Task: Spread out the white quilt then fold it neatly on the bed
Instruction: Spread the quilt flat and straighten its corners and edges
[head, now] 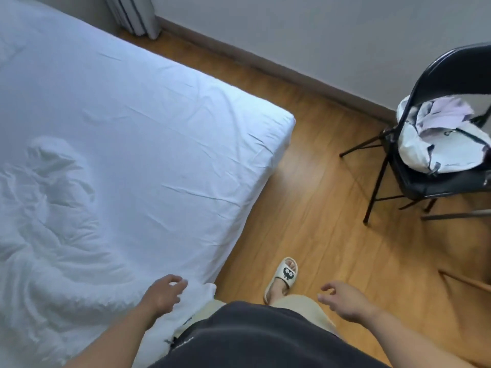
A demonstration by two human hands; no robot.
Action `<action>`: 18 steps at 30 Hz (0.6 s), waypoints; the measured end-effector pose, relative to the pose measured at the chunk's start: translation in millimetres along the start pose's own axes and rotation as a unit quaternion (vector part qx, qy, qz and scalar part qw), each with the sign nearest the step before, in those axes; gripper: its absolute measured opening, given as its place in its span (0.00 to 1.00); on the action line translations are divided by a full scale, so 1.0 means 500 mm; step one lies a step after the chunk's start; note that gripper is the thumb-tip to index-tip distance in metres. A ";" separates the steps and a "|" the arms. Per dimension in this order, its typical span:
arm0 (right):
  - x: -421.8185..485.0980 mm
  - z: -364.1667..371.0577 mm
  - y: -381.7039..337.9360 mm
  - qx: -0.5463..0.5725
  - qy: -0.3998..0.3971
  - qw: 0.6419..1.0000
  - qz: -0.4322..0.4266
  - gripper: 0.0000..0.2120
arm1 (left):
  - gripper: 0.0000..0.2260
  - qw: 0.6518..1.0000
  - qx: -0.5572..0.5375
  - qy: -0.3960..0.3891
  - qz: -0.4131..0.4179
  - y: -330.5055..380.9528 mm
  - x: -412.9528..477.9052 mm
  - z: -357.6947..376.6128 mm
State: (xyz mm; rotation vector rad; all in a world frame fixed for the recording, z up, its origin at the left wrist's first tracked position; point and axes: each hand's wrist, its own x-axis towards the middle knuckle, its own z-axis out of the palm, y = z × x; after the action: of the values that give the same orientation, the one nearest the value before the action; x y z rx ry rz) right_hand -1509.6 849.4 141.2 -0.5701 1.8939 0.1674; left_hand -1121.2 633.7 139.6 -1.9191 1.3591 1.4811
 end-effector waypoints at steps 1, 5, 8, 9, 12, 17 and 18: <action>0.019 -0.058 0.002 -0.006 -0.007 1.000 -0.007 0.24 | 0.13 1.000 -0.004 0.000 0.005 0.069 0.001 0.012; 0.082 -0.281 -0.005 0.020 0.044 0.999 -0.006 0.21 | 0.14 0.998 0.036 -0.004 0.042 0.303 0.037 0.050; 0.139 -0.423 -0.018 0.022 0.072 0.997 -0.004 0.20 | 0.14 0.999 0.021 -0.013 0.039 0.453 0.084 0.059; 0.163 -0.467 -0.024 0.023 0.072 0.997 -0.002 0.20 | 0.14 0.999 0.017 -0.016 0.038 0.498 0.105 0.059; 0.233 -0.590 -0.057 0.026 0.070 0.997 0.004 0.20 | 0.11 0.999 0.006 -0.029 0.024 0.619 0.178 0.054; 0.338 -0.796 -0.150 0.058 0.085 0.995 0.013 0.20 | 0.11 0.998 0.029 -0.046 0.007 0.825 0.325 0.001; 0.356 -0.843 -0.172 0.065 0.097 0.993 0.014 0.20 | 0.12 0.998 0.038 -0.051 0.002 0.875 0.351 -0.019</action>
State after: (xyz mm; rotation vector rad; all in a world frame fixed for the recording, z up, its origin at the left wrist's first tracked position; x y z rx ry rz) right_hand -1874.5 561.3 158.1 -0.4849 2.0843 0.0053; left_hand -1486.6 338.4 101.5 -1.7710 1.3548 1.4863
